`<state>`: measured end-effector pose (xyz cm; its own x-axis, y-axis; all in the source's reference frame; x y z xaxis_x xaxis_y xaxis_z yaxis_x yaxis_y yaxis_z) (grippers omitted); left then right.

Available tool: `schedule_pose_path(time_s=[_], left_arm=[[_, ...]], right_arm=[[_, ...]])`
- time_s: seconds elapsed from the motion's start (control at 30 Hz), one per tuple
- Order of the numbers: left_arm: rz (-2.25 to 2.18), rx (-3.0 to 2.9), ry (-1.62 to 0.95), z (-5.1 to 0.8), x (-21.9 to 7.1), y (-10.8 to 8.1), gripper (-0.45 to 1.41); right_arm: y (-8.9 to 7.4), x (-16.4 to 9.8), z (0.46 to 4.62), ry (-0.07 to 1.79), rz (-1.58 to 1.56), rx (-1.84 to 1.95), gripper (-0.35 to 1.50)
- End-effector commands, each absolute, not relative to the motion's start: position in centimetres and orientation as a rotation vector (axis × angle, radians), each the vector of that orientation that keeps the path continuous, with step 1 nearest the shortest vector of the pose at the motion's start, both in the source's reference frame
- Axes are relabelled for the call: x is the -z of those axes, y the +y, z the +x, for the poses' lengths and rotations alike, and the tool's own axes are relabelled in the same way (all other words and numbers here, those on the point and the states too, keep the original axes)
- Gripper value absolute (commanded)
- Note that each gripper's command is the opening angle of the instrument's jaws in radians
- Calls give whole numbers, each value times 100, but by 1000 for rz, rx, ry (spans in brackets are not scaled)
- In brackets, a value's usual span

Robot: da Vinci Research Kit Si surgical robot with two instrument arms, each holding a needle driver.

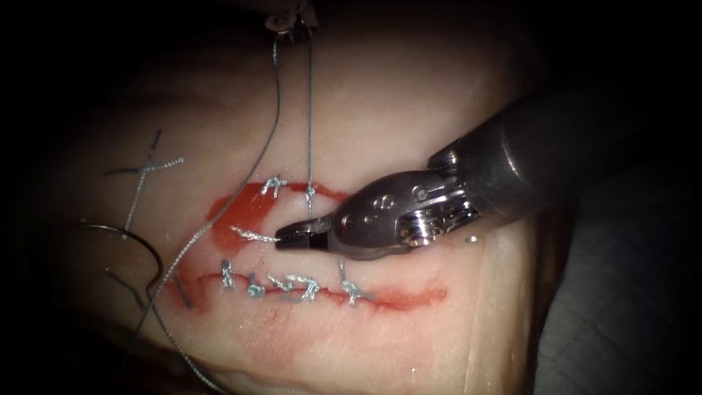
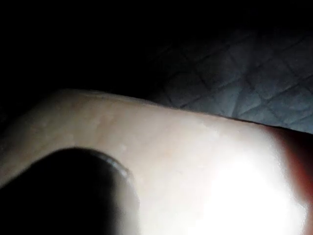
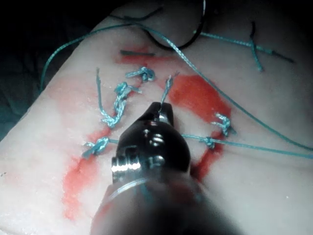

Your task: Wound Closure

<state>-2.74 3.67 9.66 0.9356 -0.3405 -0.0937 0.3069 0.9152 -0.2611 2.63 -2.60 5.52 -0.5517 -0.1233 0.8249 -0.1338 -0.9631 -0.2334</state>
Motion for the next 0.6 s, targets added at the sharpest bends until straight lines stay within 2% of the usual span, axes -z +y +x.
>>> schedule_pose_path(time_s=[0.03,0.6], left_arm=[[-250,325,144,-277,-975,373,-45],[-271,352,138,-271,-1016,381,-45]], right_arm=[[-262,-557,273,-421,1488,-2726,-35],[-267,-553,278,-428,1476,-2726,-35]])
